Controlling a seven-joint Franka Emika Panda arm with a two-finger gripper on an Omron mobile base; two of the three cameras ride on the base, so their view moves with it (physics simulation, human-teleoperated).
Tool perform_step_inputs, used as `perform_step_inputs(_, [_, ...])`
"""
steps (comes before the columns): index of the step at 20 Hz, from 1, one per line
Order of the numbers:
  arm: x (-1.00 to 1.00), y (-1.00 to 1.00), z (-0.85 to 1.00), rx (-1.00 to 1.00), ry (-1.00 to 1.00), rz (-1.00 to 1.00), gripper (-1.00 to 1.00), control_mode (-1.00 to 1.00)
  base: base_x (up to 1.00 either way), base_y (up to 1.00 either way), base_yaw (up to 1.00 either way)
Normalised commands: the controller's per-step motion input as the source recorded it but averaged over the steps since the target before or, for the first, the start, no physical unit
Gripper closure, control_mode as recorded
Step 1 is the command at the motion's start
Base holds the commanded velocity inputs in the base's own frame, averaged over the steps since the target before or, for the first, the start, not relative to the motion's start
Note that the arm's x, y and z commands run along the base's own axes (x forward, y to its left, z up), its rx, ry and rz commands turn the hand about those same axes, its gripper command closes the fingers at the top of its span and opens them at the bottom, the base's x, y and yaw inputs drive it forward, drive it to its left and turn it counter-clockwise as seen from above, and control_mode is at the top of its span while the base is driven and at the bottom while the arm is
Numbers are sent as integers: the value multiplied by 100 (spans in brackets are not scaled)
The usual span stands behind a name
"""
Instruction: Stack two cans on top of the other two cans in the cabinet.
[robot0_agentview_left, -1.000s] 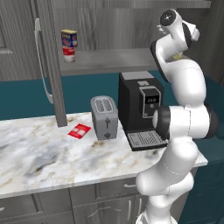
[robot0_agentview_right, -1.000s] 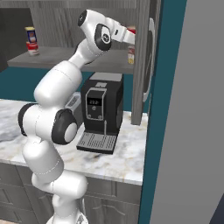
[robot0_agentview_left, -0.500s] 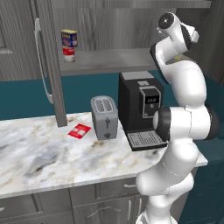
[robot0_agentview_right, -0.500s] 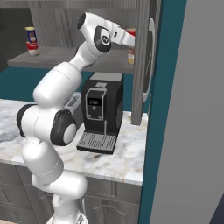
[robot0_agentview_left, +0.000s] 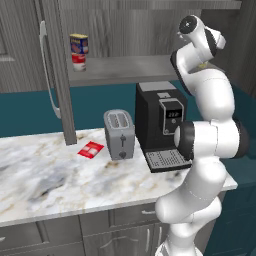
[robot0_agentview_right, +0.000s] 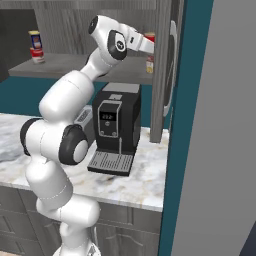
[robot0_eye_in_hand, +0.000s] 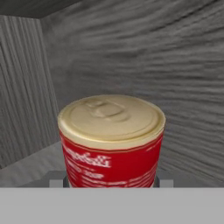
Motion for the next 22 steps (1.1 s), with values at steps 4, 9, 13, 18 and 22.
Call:
perform_step_inputs(4, [0, 0, 1, 0, 0, 0, 100, -100, 0, 0, 0])
perform_step_inputs(9, [5, 0, 4, -1, 0, 0, 100, -100, 0, 0, 0])
perform_step_inputs(13, [13, 0, 0, 0, 0, 0, 100, -100, 0, 0, 0])
perform_step_inputs(18, [13, 0, 0, -1, 0, 0, 100, -100, 0, 0, 0])
perform_step_inputs(22, [11, -1, 0, 0, 0, 0, 100, -100, 0, 0, 0])
